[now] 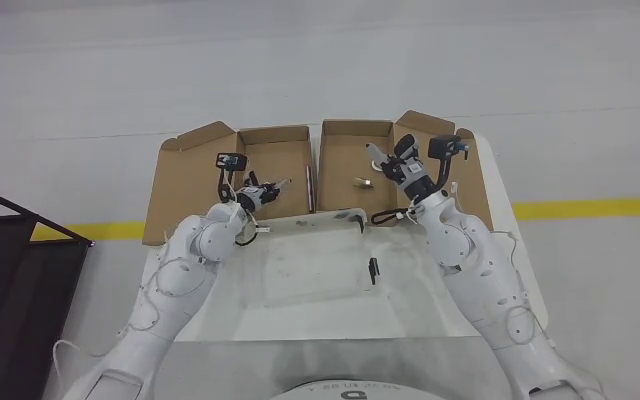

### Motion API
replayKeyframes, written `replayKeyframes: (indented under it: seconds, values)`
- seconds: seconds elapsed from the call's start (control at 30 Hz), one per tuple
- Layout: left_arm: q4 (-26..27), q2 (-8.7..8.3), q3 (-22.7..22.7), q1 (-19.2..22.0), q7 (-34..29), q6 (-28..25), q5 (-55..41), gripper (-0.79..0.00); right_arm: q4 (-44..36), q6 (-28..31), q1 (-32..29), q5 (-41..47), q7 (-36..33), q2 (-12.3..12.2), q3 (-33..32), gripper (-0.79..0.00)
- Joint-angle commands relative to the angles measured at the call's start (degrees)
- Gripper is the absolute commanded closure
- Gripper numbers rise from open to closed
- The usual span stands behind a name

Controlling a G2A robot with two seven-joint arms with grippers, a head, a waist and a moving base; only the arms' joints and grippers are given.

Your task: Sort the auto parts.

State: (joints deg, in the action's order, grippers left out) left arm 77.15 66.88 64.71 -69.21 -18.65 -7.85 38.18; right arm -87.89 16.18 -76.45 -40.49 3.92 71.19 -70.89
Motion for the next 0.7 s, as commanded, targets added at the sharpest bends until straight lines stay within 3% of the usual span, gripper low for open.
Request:
replayKeyframes:
  seconds: [0.0, 0.3, 0.67]
  values:
    - [1.4, -0.47, 2.7, -1.5, -1.6, -3.4, -4.5, -0.785, 0.0, 0.0, 0.0, 0.0, 0.0, 0.0, 0.0, -0.785]
    - [10.2, -2.81, 14.9, -11.1, -2.7, -19.2, -16.2, -0.785, 0.0, 0.0, 0.0, 0.0, 0.0, 0.0, 0.0, -0.785]
    - [10.7, -2.93, 15.5, -11.8, -2.7, -20.0, -16.4, -0.785, 0.0, 0.0, 0.0, 0.0, 0.0, 0.0, 0.0, -0.785]
